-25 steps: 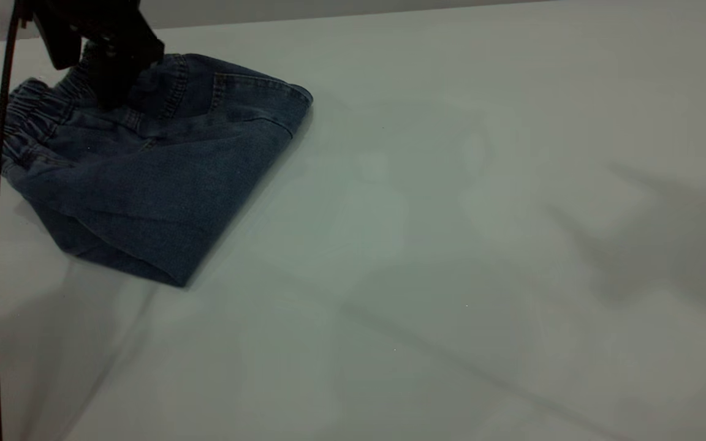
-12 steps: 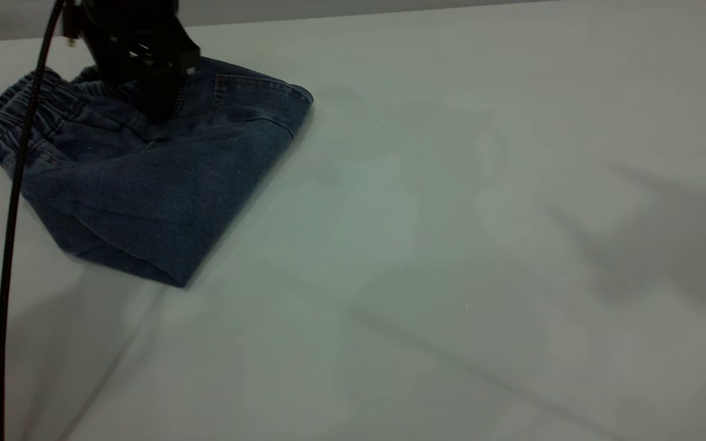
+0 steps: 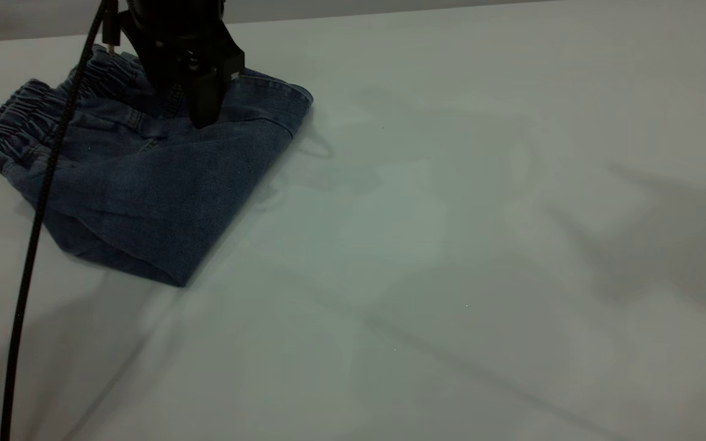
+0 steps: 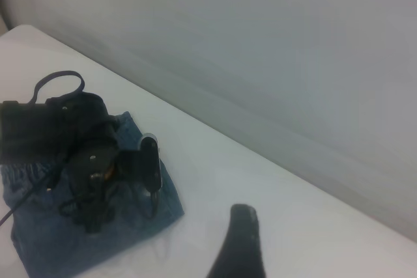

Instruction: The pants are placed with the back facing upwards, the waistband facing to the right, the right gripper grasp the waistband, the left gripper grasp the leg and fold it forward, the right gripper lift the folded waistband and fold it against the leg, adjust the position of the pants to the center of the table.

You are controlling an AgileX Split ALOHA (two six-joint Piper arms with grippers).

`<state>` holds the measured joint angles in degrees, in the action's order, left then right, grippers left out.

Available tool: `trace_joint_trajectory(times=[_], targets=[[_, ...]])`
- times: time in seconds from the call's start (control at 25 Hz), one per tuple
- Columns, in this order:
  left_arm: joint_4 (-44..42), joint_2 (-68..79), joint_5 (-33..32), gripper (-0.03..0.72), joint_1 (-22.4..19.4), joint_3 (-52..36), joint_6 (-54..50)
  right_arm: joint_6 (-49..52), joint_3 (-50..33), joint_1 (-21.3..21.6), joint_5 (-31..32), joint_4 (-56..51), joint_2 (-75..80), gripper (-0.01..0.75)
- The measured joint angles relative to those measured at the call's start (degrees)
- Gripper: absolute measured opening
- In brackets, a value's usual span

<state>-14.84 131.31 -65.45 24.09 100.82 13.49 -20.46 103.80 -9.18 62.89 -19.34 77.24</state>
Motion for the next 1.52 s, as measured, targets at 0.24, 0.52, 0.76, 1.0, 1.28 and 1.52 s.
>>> trace_joint_trajectory(times=[0.24,0.52,0.76,1.0,1.28,1.52], targets=[[-1.9,1.5,0.9,0.551,-2.4,-0.1,0.0,-0.2,0.0,0.0,0.1,0.0,0.0,0.552],[-1.6,5.3,2.0,0.551,-3.6,-0.1,5.4,-0.2,0.0,0.0,0.1,0.0,0.0,0.552],[-1.5,8.0,3.1,0.549,-3.6,-0.1,9.1,-0.2,0.0,0.0,0.2,0.1,0.0,0.552],[1.3,9.0,3.3,0.546,-3.5,0.0,9.1,-0.2,0.0,0.0,0.2,0.1,0.0,0.552],[13.7,9.2,7.5,0.546,-3.5,-0.1,9.6,-0.2,0.0,0.0,0.2,0.0,0.0,0.552],[24.5,9.2,11.6,0.546,-2.1,-0.1,9.5,-0.2,0.0,0.0,0.2,0.0,0.0,0.552]])
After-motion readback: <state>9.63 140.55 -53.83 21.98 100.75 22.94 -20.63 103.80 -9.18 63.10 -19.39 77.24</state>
